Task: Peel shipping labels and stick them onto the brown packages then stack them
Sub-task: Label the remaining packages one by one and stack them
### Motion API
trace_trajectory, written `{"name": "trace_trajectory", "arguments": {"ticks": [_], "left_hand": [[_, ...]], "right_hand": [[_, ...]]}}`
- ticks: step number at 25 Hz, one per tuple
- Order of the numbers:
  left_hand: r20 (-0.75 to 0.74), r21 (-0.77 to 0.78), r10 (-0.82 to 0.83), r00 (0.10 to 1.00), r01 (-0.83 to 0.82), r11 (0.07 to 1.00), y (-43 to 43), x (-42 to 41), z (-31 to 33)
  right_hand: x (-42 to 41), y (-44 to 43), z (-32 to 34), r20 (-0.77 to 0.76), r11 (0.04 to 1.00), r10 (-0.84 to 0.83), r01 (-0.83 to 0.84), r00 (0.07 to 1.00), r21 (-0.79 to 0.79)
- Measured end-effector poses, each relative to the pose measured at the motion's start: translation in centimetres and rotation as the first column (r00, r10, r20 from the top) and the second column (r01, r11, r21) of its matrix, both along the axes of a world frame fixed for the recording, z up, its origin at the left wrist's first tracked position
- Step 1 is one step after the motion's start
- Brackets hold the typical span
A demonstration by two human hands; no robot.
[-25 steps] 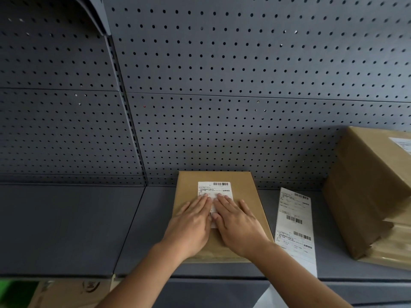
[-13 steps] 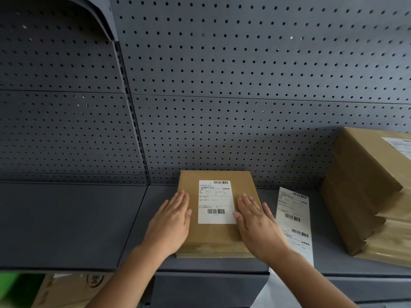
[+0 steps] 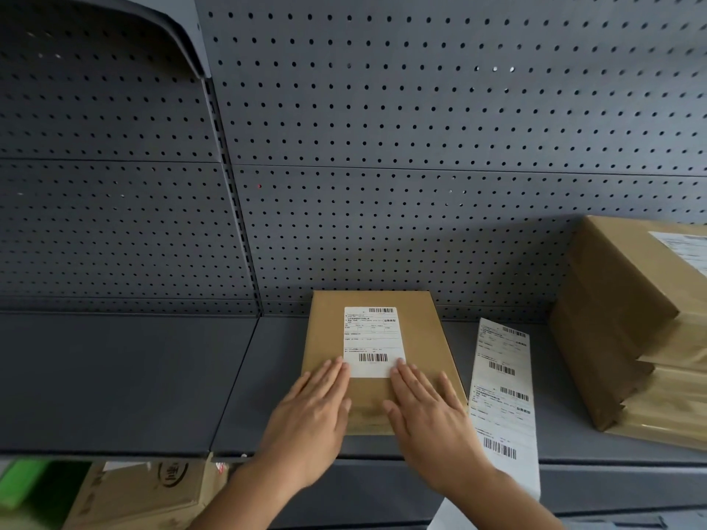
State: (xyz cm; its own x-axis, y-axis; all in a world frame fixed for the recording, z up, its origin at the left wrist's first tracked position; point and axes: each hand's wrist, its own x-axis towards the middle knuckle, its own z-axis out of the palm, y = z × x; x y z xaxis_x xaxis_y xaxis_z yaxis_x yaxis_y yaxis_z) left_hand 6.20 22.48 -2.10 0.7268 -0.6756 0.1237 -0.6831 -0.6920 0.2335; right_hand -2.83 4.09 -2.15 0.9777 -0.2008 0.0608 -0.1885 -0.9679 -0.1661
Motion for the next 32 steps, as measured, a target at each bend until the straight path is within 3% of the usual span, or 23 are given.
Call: {"name": "trace_trajectory", "arguments": {"ticks": [2, 4, 7, 9, 11, 14, 17, 22, 29, 32], "left_hand": [[-0.02, 0.029, 0.079, 0.997, -0.078, 0.997, 1.0, 0.3, 0.2], [-0.109, 0.007, 0.16, 0.981, -0.16, 0.987, 2.0, 0.7, 0.1], [-0.382, -0.114, 0.264, 0.886, -0.329, 0.937, 2.4, 0.9, -0.2], [-0.663, -0.259, 0.208, 0.719, -0.481, 0.837, 2.4, 0.7, -0.3], [-0.811, -0.331, 0.093, 0.578, -0.583, 0.742, 2.0, 0.7, -0.4], [-0.839, -0.392, 0.008, 0.545, -0.613, 0.686, 1.2, 1.1, -0.3], [-0.862, -0.429, -0.066, 0.502, -0.655, 0.622, 0.3, 1.8, 0.0], [-0.88, -0.443, -0.119, 0.46, -0.705, 0.554, -0.5, 2.2, 0.0], [-0.843, -0.528, -0.185, 0.505, -0.714, 0.459, -0.7, -0.3, 2.1], [-0.804, -0.589, -0.228, 0.55, -0.678, 0.44, -1.7, -1.4, 4.5]], "right_hand": [[-0.9, -1.6, 0.1, 0.053, 0.998, -0.055, 0.055, 0.997, 0.002], [-1.9, -3.2, 0.3, -0.006, 0.988, -0.136, 0.136, 0.991, 0.075], [-2.5, -4.5, 0.6, -0.021, 0.932, -0.253, 0.25, 0.967, 0.264], [-2.5, -4.9, 1.0, -0.06, 0.811, -0.33, 0.316, 0.942, 0.492], [-2.3, -5.3, 1.1, -0.132, 0.614, -0.368, 0.347, 0.921, 0.709], [-1.4, -6.3, 0.9, -0.178, 0.368, -0.38, 0.325, 0.908, 0.871], [-0.1, -7.0, 0.5, -0.237, 0.247, -0.363, 0.339, 0.901, 0.908], [1.7, -7.1, -0.2, -0.248, 0.186, -0.34, 0.323, 0.907, 0.928], [-0.4, -6.4, 1.8, -0.186, 0.091, -0.383, 0.238, 0.905, 0.967], [-2.2, -7.6, 3.8, -0.14, 0.119, -0.412, 0.205, 0.9, 0.971]]}}
